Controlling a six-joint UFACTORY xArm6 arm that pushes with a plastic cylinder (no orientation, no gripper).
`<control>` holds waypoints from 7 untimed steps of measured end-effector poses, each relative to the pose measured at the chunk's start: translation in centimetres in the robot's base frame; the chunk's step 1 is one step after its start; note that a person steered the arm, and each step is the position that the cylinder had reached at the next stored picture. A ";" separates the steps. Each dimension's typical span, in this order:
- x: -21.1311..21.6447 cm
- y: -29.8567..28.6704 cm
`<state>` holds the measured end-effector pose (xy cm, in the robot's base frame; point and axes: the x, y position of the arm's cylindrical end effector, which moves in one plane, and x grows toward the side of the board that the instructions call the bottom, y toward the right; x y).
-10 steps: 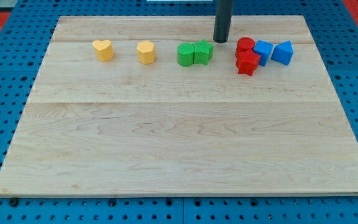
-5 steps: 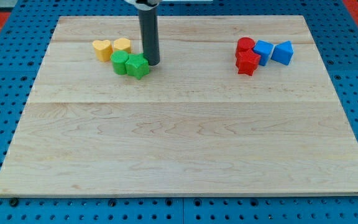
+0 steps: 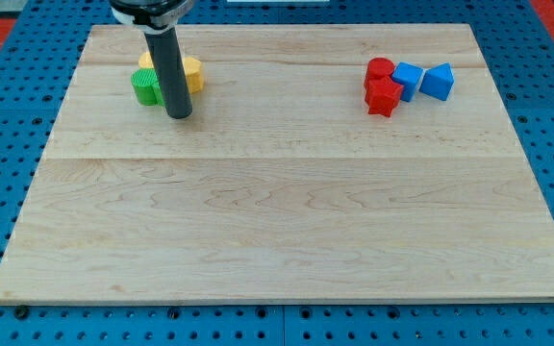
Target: Place group of yellow and green blocks parallel to the group of red and blue blocks
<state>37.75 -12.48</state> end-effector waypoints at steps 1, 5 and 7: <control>2.0 1.8; 0.5 34.2; -6.1 38.4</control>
<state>31.63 25.87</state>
